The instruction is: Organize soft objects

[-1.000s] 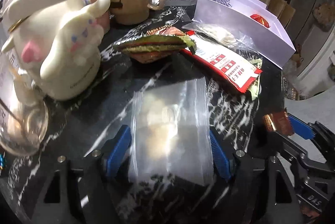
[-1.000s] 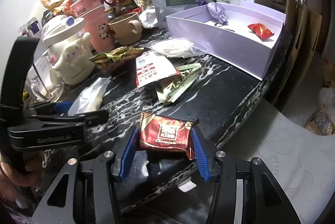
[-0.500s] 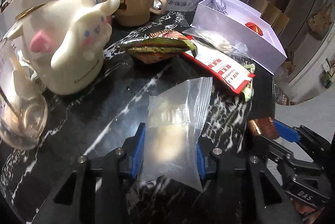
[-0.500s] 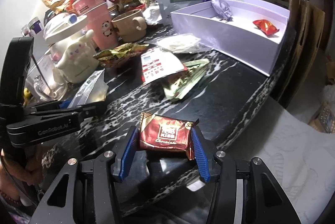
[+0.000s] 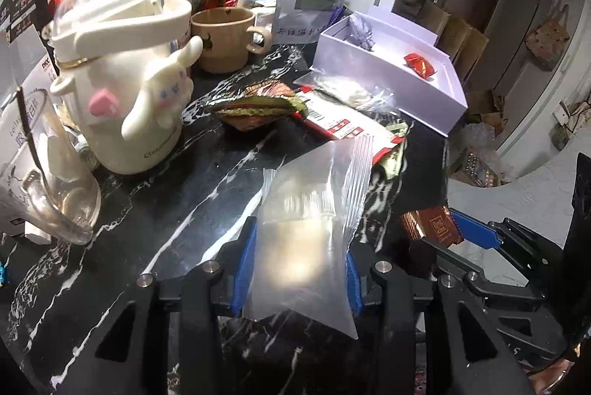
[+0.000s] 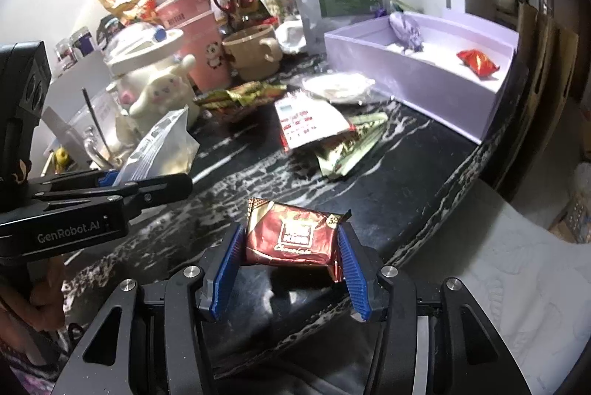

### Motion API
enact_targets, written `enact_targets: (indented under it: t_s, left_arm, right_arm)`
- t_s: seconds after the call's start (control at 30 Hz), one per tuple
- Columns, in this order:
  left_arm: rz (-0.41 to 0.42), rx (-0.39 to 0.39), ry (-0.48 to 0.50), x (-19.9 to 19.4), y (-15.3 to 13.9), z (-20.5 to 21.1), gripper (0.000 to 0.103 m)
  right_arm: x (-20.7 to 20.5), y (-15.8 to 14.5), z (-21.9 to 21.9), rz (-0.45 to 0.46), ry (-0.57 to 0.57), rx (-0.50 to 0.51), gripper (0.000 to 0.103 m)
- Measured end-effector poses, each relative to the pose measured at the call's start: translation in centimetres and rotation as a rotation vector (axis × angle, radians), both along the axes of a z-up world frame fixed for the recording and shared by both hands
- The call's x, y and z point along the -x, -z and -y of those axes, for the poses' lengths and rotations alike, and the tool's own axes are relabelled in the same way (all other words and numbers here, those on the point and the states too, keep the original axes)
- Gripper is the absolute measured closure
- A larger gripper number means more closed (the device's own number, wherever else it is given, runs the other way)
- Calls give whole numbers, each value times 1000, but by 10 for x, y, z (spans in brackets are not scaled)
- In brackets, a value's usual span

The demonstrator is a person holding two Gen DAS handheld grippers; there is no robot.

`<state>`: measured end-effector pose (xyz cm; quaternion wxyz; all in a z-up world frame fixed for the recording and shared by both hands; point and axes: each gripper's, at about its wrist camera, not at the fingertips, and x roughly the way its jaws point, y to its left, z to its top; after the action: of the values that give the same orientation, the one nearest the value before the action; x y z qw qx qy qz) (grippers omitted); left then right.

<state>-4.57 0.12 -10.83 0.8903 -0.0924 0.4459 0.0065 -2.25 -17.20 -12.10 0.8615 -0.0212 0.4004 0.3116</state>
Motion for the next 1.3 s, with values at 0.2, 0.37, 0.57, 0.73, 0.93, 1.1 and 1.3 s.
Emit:
enact_targets:
  t_s: [0.2,0.37,0.57,0.73,0.93,1.1,1.3]
  left_arm:
    - [53,-13,28,4,-20,8,62]
    - [113,-7,67,4,-42,17,62]
    - [212,-3,132,-3,-76,34,62]
    - [291,-18,188,-17,-101,49,62]
    - [370,-42,253,-42,-130,70,62]
    - [418,-52,296,-69,-149,86,62]
    - [450,-79,335,-114,-162,103,62]
  right_arm:
    - [9,-22,10,32,6,-48,52]
    - [16,-44,18,89,14,-57,52]
    - [20,-79,36,160,43,-73,52]
    - [14,-107,53,226,80,-69,52]
    - [-7,-134,74,302,135,-71,52]
    - [-32,-154,88,352,161,-76,52]
    - [-68,-173,95,384,162,-70,52]
